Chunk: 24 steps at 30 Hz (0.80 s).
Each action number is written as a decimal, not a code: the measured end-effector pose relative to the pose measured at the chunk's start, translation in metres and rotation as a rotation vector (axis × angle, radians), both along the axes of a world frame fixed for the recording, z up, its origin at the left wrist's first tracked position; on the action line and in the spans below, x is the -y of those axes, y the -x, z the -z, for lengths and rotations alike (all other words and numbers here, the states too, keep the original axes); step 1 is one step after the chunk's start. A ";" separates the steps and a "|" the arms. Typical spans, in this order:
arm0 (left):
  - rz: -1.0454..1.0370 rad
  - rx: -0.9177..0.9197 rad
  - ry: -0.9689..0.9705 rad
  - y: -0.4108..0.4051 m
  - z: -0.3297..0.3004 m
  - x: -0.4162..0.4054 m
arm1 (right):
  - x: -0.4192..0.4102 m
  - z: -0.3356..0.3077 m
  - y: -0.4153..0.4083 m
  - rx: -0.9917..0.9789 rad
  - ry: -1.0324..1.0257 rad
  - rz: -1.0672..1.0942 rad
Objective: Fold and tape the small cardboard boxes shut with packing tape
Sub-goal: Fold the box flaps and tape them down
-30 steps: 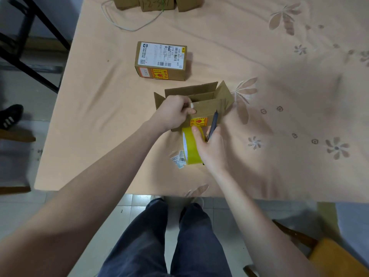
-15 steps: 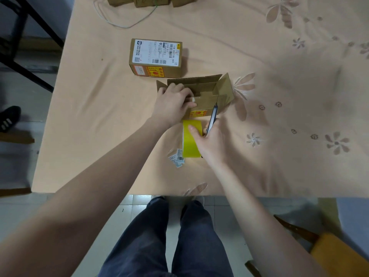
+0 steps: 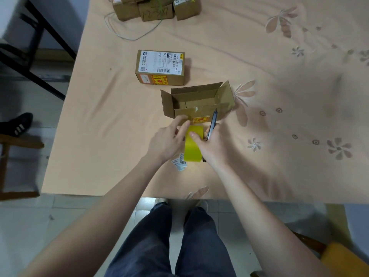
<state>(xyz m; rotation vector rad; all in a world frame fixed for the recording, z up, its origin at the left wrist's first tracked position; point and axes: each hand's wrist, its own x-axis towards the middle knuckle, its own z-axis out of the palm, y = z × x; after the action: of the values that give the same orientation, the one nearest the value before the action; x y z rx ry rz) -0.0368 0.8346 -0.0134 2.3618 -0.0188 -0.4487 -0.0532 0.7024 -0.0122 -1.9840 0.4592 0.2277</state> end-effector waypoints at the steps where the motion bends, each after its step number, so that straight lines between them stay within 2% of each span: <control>1: -0.034 -0.049 0.092 -0.003 0.001 0.004 | 0.000 -0.001 0.001 -0.003 0.009 -0.010; 4: -0.159 -0.151 0.362 -0.009 0.007 0.015 | 0.002 -0.002 0.004 -0.018 0.005 -0.029; 9: -0.359 -0.216 0.567 -0.010 0.009 0.021 | 0.007 -0.007 0.008 -0.045 -0.069 -0.073; 15: -0.359 -0.282 0.563 -0.015 -0.003 0.008 | 0.029 -0.019 0.006 -0.096 -0.080 -0.088; 20: -0.278 -0.209 0.498 -0.016 -0.004 -0.007 | 0.047 -0.021 -0.001 -0.130 0.094 -0.370; 24: -0.192 -0.145 0.483 -0.016 -0.001 -0.011 | 0.048 -0.024 -0.010 -0.027 0.285 -0.421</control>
<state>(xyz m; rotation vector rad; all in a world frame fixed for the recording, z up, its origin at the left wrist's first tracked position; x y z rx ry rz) -0.0210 0.8456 -0.0125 1.8340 0.1492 -0.4609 -0.0430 0.6545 0.0121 -2.3475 0.0862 0.4735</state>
